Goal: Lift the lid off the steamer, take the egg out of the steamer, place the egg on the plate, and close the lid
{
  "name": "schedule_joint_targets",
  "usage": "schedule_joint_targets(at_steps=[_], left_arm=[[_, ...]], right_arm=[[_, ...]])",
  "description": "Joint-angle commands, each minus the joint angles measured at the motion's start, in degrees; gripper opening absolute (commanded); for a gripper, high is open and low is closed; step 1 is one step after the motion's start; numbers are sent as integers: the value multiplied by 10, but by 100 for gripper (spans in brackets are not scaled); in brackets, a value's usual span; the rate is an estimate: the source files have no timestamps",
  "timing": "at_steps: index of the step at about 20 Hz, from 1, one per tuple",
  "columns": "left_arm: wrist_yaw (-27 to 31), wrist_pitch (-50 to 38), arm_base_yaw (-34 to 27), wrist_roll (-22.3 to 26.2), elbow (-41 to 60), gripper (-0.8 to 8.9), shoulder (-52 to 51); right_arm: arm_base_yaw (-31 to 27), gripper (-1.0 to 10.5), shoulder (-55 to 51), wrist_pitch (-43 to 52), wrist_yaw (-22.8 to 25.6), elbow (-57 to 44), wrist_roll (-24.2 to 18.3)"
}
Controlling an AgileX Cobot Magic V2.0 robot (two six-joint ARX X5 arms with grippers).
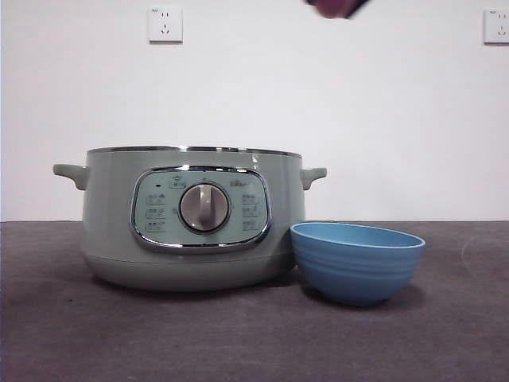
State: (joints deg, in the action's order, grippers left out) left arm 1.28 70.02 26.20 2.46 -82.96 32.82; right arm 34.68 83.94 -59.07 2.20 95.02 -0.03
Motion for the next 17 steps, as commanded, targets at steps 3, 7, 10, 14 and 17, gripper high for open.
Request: schedule_joint_targets(at_steps=[3, 7, 10, 14, 17], left_arm=[[-3, -33, 1, 6, -10, -8, 8], [-4, -40, 1, 6, -10, -8, 14], [-4, -45, 1, 6, -10, -8, 19], [-16, -48, 1, 6, -10, -8, 28], [-17, -51, 1, 5, -10, -8, 35]], right_arm=[[-32, -12, 6, -9, -9, -49, -16], [-37, -12, 7, 75, -43, -169, -15], [-39, -12, 8, 153, -65, -263, -15], [-39, -12, 9, 255, -68, -358, -14], [-39, -12, 20, 315, -68, -397, -14]])
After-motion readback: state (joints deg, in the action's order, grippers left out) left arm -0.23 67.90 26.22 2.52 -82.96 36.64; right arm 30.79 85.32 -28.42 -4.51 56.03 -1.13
